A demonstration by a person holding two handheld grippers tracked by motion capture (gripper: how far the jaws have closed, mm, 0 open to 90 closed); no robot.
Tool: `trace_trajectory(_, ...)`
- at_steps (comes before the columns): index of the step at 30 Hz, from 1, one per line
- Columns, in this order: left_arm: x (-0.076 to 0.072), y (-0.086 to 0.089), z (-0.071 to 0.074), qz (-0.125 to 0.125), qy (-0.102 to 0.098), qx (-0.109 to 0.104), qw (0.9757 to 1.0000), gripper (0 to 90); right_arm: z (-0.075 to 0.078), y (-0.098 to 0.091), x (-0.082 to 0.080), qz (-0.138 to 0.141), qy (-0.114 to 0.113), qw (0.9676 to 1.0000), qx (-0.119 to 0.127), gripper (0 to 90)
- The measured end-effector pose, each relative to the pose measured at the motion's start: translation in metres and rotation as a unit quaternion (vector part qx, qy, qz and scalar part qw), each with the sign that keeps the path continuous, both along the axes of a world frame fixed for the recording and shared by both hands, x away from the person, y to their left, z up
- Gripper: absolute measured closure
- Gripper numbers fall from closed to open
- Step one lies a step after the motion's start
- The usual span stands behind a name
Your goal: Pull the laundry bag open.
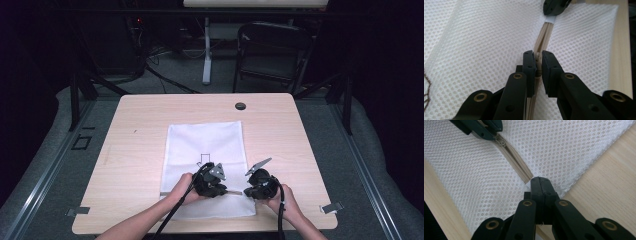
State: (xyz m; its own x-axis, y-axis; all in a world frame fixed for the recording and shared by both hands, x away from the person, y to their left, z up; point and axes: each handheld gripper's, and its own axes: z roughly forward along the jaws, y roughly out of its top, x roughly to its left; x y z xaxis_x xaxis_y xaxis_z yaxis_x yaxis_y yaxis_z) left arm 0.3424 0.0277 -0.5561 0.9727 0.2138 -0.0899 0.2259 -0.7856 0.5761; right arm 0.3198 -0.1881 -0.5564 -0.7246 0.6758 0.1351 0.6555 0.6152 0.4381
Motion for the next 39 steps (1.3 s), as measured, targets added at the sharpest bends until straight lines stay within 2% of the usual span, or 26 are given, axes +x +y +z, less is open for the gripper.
trace_trajectory(20,0.001,0.022,0.003,0.011,-0.002,0.009,0.9999,82.0,0.000,0.000,0.000,-0.001,0.002,1.0000,-0.001,90.0)
trace_trajectory(39,0.001,0.022,0.003,0.012,-0.001,0.006,0.9999,82.0,0.001,0.001,0.000,-0.002,0.006,1.0000,-0.001,90.0)
